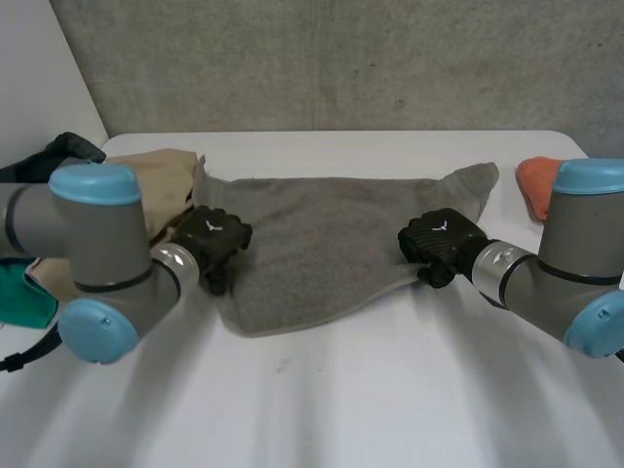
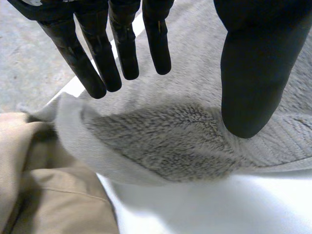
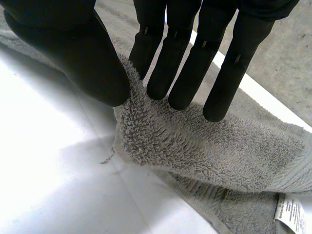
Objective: Fold the laundry.
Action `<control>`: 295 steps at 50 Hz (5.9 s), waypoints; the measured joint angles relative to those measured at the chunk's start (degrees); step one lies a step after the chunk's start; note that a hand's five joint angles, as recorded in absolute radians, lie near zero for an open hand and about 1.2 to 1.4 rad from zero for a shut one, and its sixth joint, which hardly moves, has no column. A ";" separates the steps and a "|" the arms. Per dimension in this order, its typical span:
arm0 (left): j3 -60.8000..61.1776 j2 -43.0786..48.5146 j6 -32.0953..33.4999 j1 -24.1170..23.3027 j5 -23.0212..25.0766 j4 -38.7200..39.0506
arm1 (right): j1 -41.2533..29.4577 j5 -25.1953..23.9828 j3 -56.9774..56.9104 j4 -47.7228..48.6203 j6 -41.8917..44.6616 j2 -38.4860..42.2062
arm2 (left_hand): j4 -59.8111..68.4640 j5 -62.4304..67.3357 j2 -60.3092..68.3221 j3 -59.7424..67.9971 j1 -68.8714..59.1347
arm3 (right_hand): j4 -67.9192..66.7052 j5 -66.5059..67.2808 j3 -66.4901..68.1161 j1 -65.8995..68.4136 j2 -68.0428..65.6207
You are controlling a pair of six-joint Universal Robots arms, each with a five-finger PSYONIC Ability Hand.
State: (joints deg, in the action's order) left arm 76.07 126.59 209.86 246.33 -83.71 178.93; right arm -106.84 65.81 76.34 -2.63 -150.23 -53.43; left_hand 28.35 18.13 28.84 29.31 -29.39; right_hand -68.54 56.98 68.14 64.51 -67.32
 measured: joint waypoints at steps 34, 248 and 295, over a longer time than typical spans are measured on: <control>6.87 -8.99 2.21 0.43 0.68 -3.09 | -0.08 3.08 0.21 -2.52 -1.78 -1.47 | 7.43 7.65 7.23 6.83 -5.77 | 0.00 0.00 0.00 0.00 0.00; -12.04 4.77 -0.72 8.05 0.85 3.26 | 12.22 8.80 -15.81 -4.64 4.20 3.61 | 40.35 38.60 39.82 38.92 -36.65 | -0.02 0.04 0.03 -0.05 -0.06; 5.88 -7.45 14.62 8.07 -2.65 4.28 | 17.56 7.43 -4.27 -18.70 15.56 -5.54 | 40.11 38.95 40.19 38.83 -36.69 | -0.03 0.90 0.02 -0.05 -0.06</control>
State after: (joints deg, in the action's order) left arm 81.95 119.14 224.47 254.40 -86.36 183.21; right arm -89.28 73.24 72.07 -21.33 -134.67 -58.97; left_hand 68.46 57.08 69.04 68.14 -66.08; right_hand -68.57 57.89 68.17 64.46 -67.38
